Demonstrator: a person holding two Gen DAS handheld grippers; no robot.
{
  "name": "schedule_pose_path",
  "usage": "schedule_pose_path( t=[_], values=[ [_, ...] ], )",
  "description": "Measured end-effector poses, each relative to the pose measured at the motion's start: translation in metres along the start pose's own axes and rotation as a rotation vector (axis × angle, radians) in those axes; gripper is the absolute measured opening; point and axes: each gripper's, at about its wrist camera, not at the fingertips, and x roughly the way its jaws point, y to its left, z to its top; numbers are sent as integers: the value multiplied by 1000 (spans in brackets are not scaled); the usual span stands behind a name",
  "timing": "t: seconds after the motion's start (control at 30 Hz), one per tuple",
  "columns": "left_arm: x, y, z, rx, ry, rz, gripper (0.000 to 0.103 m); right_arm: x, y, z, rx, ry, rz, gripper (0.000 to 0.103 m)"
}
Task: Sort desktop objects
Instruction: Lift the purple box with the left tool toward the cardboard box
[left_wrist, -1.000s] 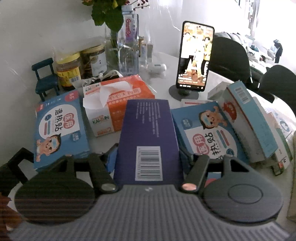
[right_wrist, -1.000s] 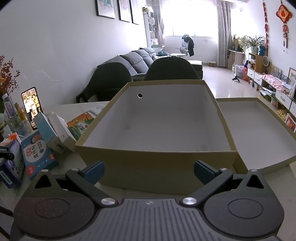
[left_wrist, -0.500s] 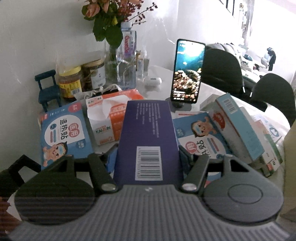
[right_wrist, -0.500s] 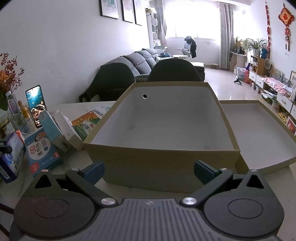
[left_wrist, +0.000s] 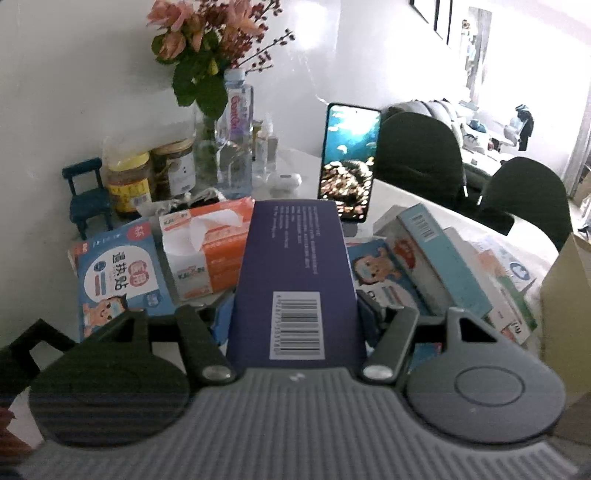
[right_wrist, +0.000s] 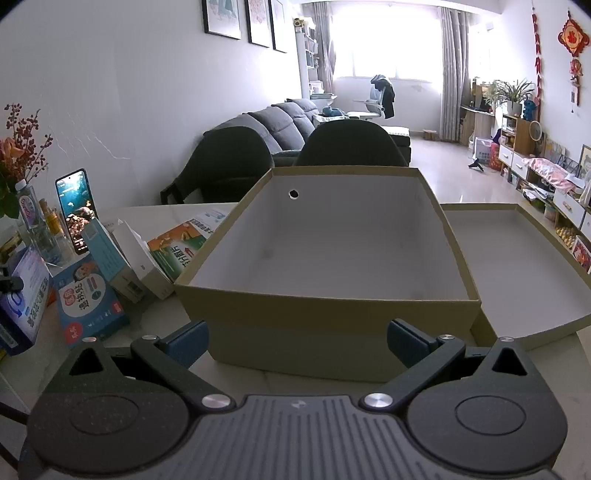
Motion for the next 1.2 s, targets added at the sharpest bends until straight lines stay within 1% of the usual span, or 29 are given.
schedule_pose_path(
  t=[0.17,0.73,0.87,1.2],
  values=[
    [-7,-10,0,13,-11,-30,63,1,2,0,-1,3,1,103],
    [-13,-56,0,62,-10,-141,63,4,-1,4,8,-5,-17,103],
    [-15,-70,2,74,-18,-154,63,6,-2,5,8,-4,-19,103],
    [-22,-101,4,93,-27,-221,63,3,-15,13,16,-21,-34,103]
  ],
)
